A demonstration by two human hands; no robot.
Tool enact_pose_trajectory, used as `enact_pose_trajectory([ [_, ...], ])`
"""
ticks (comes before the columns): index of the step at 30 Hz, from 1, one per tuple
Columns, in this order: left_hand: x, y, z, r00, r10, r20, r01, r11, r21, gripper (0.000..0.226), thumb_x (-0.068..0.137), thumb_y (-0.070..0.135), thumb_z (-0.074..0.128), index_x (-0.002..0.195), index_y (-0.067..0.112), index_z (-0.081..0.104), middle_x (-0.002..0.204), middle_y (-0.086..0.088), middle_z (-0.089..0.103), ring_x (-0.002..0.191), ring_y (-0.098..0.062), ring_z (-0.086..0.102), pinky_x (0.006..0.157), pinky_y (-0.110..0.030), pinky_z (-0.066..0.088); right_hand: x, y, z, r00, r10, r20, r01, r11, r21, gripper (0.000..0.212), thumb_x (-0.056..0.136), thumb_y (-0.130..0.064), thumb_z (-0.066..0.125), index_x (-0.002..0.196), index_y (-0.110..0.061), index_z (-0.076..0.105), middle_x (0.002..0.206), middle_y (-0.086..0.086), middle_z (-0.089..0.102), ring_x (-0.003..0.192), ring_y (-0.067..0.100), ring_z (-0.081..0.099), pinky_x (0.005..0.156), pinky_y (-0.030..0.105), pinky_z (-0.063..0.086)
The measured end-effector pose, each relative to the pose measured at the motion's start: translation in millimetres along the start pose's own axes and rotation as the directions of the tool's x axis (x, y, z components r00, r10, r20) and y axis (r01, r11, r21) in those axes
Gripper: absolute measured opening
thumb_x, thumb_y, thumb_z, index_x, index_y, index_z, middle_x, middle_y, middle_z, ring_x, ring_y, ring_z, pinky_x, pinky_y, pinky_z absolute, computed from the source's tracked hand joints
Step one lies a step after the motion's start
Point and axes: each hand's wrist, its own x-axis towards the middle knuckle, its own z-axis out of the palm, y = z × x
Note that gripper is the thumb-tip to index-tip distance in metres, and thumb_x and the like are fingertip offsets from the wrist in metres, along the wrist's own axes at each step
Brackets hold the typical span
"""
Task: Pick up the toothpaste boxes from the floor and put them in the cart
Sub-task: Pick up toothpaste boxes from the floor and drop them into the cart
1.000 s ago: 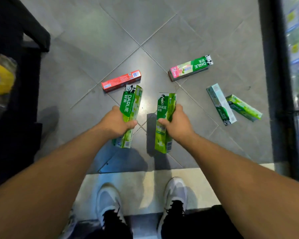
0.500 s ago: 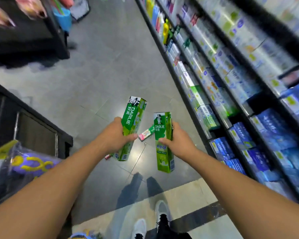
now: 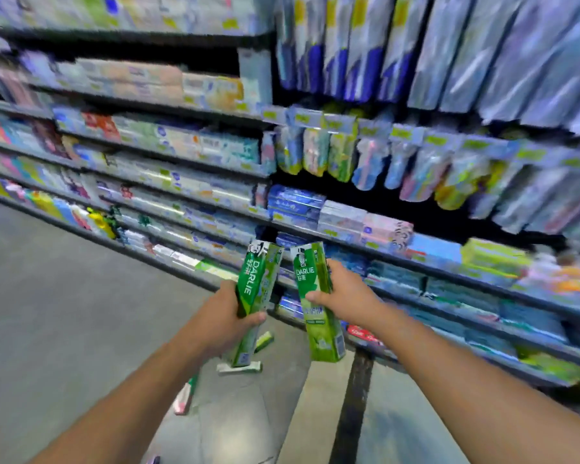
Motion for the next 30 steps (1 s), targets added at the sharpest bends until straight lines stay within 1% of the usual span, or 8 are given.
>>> enact_pose_trajectory([
  [3, 19, 89, 39, 0.987, 0.151, 0.061, -0.153, 0.988, 0.027, 0.047, 0.084, 0.047, 0.072, 0.109, 0.019, 0.044, 0.095, 0.006, 0.051, 0.094, -0.019, 0.055, 0.071, -0.028, 0.037, -42, 54, -70, 0.985, 0.102, -0.141, -0.094, 0.994, 0.063, 0.056, 0.085, -0.033, 0.074, 0.130, -0.018, 0.044, 0.114, 0.002, 0.065, 0.101, 0.018, 0.061, 0.074, 0.029, 0.043],
  [7, 27, 212, 114, 0.923, 0.339, 0.182, -0.347, 0.938, 0.013, 0.050, 0.085, 0.050, 0.070, 0.112, 0.018, 0.043, 0.096, 0.003, 0.056, 0.092, -0.022, 0.057, 0.068, -0.031, 0.041, -113, 138, -159, 0.918, 0.244, -0.314, -0.203, 0.967, 0.156, 0.061, 0.086, -0.034, 0.074, 0.135, -0.015, 0.043, 0.128, 0.005, 0.061, 0.116, 0.021, 0.058, 0.080, 0.027, 0.042],
  [11, 10, 333, 208, 0.804, 0.498, 0.326, -0.511, 0.858, -0.049, 0.054, 0.081, 0.052, 0.072, 0.113, 0.022, 0.042, 0.102, 0.002, 0.060, 0.096, -0.022, 0.058, 0.076, -0.035, 0.047, -209, 231, -238, 0.814, 0.383, -0.436, -0.304, 0.921, 0.242, 0.063, 0.087, -0.037, 0.072, 0.137, -0.016, 0.041, 0.133, 0.006, 0.057, 0.122, 0.023, 0.053, 0.085, 0.030, 0.043],
  [15, -35, 444, 305, 0.661, 0.611, 0.435, -0.643, 0.761, -0.091, 0.053, 0.083, 0.051, 0.071, 0.111, 0.024, 0.036, 0.105, 0.002, 0.058, 0.094, -0.018, 0.056, 0.076, -0.032, 0.044, -310, 318, -298, 0.692, 0.499, -0.522, -0.364, 0.865, 0.345, 0.052, 0.085, -0.038, 0.074, 0.125, -0.022, 0.045, 0.116, -0.003, 0.064, 0.109, 0.019, 0.060, 0.090, 0.037, 0.050],
  [20, -104, 562, 413, 0.483, 0.687, 0.543, -0.750, 0.645, -0.148, 0.059, 0.081, 0.054, 0.071, 0.119, 0.019, 0.042, 0.111, 0.001, 0.062, 0.099, -0.018, 0.060, 0.088, -0.038, 0.050, -443, 402, -352, 0.497, 0.640, -0.585, -0.473, 0.766, 0.436, 0.058, 0.084, -0.040, 0.074, 0.130, -0.021, 0.043, 0.116, -0.003, 0.063, 0.107, 0.019, 0.060, 0.087, 0.037, 0.050],
  [22, -132, 604, 450, 0.425, 0.713, 0.558, -0.781, 0.600, -0.171, 0.056, 0.080, 0.053, 0.072, 0.114, 0.020, 0.043, 0.105, 0.001, 0.062, 0.097, -0.021, 0.060, 0.084, -0.039, 0.050, -492, 430, -369, 0.403, 0.683, -0.610, -0.507, 0.721, 0.472, 0.051, 0.084, -0.040, 0.074, 0.124, -0.025, 0.046, 0.110, -0.004, 0.063, 0.103, 0.018, 0.061, 0.088, 0.036, 0.050],
  [25, -173, 653, 497, 0.320, 0.730, 0.604, -0.832, 0.521, -0.190, 0.050, 0.083, 0.049, 0.071, 0.109, 0.019, 0.041, 0.098, 0.003, 0.058, 0.093, -0.021, 0.059, 0.071, -0.033, 0.042, -552, 464, -386, 0.291, 0.725, -0.624, -0.527, 0.666, 0.527, 0.056, 0.083, -0.042, 0.074, 0.129, -0.025, 0.045, 0.112, -0.003, 0.064, 0.094, 0.015, 0.060, 0.081, 0.030, 0.049],
  [30, -209, 720, 576, 0.165, 0.721, 0.673, -0.858, 0.442, -0.263, 0.055, 0.084, 0.049, 0.071, 0.119, 0.020, 0.040, 0.107, 0.007, 0.056, 0.098, -0.015, 0.058, 0.078, -0.031, 0.046, -615, 520, -400, 0.139, 0.810, -0.570, -0.478, 0.559, 0.677, 0.052, 0.081, -0.037, 0.077, 0.122, -0.026, 0.047, 0.112, -0.001, 0.067, 0.093, 0.016, 0.067, 0.077, 0.040, 0.059],
])
